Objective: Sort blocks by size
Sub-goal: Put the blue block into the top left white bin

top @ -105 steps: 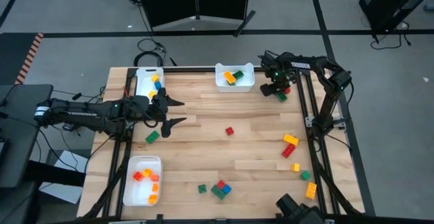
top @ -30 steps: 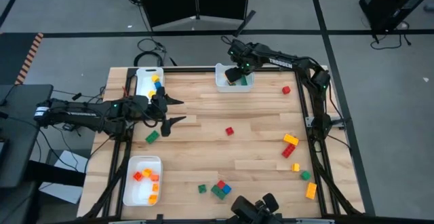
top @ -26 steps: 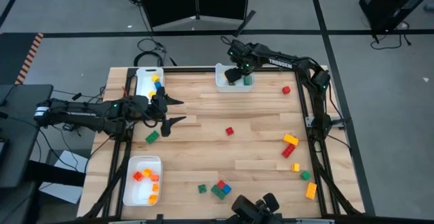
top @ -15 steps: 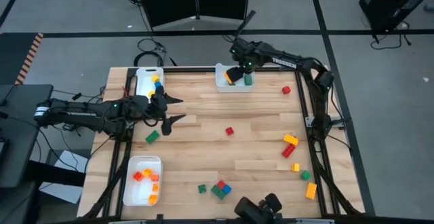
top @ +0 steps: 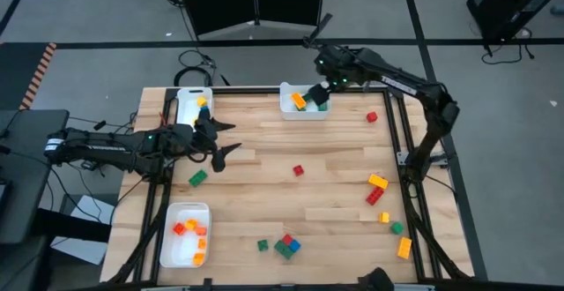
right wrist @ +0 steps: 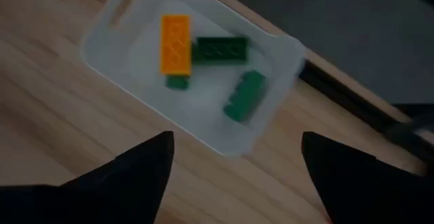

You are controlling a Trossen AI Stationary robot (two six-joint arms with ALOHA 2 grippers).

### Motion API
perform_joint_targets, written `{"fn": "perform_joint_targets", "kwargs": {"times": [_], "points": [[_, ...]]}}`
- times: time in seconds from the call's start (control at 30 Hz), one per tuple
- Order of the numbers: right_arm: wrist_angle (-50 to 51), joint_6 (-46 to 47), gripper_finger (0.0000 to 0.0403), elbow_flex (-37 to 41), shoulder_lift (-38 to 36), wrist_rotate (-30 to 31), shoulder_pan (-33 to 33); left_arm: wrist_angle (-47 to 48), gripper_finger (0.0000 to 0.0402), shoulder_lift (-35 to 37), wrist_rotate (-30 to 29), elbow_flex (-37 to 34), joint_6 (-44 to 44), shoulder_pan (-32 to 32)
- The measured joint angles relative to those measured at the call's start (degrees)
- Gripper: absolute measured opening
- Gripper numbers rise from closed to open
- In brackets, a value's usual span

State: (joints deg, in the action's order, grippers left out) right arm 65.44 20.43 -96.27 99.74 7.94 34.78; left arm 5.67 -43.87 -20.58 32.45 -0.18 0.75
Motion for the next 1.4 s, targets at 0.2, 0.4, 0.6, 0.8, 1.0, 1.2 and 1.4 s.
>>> {"fn": "perform_joint_targets", "kwargs": {"times": [0.2,0.4,0.6,0.8,1.0,1.2,1.4], "points": [[5.6,1.8,0.0348,0.0,-4.3,6.7,-3.2,0.1,0.0320,0.0,-4.8,0.0,-2.1,0.0],[9.6,4.1,0.0346,2.3,-8.9,10.8,-6.6,1.5,0.0379,0.0,-5.6,0.0,-3.3,0.0],[5.1,12.1,0.0343,19.1,-20.1,14.9,-11.2,1.5,0.0398,0.0,-7.0,0.0,-3.4,0.0],[-3.0,26.8,0.0347,38.3,-33.2,12.9,-18.1,1.6,0.0399,-2.0,-7.0,1.7,-3.5,-0.3],[-8.0,30.6,0.0348,47.5,-40.6,11.0,-26.4,10.0,0.0396,-14.0,-6.6,13.4,-3.1,-6.4],[-8.8,28.9,0.0343,49.5,-42.8,10.8,-32.9,13.5,0.0395,-32.2,-8.0,29.3,-3.0,-12.8],[-8.2,25.9,0.0339,49.5,-42.8,10.6,-36.8,15.9,0.0395,-47.4,-6.7,42.8,-3.1,-16.6]]}}
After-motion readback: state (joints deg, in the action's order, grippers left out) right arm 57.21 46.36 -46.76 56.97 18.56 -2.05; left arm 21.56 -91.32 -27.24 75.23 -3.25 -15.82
